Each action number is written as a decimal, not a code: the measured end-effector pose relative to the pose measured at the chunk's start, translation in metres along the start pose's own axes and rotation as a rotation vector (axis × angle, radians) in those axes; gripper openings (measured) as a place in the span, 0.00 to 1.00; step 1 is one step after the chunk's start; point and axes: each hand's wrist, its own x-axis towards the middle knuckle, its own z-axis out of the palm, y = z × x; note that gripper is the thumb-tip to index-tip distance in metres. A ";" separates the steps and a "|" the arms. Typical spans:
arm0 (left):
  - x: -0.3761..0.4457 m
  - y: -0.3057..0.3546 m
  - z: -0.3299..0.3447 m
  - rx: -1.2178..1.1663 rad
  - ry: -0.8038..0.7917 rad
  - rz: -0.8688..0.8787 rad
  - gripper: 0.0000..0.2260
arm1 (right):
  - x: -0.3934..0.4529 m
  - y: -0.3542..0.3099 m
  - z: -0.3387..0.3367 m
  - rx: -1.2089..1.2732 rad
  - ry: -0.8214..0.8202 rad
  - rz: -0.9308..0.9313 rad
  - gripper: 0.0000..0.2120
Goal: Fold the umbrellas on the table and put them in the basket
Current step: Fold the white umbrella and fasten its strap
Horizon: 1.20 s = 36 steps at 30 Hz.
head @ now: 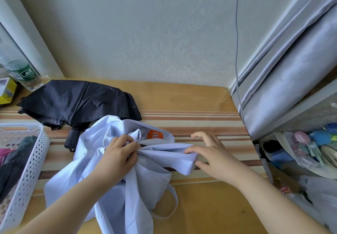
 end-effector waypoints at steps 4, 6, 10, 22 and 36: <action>-0.001 -0.003 -0.001 0.000 -0.008 -0.003 0.06 | 0.016 -0.004 0.001 0.061 -0.018 0.075 0.12; -0.001 -0.005 -0.003 -0.007 -0.011 -0.004 0.06 | 0.017 -0.001 0.002 -0.027 -0.025 0.056 0.09; 0.001 -0.007 -0.008 -0.013 -0.015 0.027 0.06 | 0.012 0.008 -0.003 -0.098 0.057 -0.051 0.08; 0.002 -0.005 -0.005 -0.017 -0.061 0.062 0.09 | 0.004 0.018 -0.011 -0.044 -0.184 -0.053 0.19; 0.003 -0.008 -0.008 -0.040 -0.078 0.034 0.07 | 0.003 0.013 -0.001 0.366 -0.018 0.170 0.13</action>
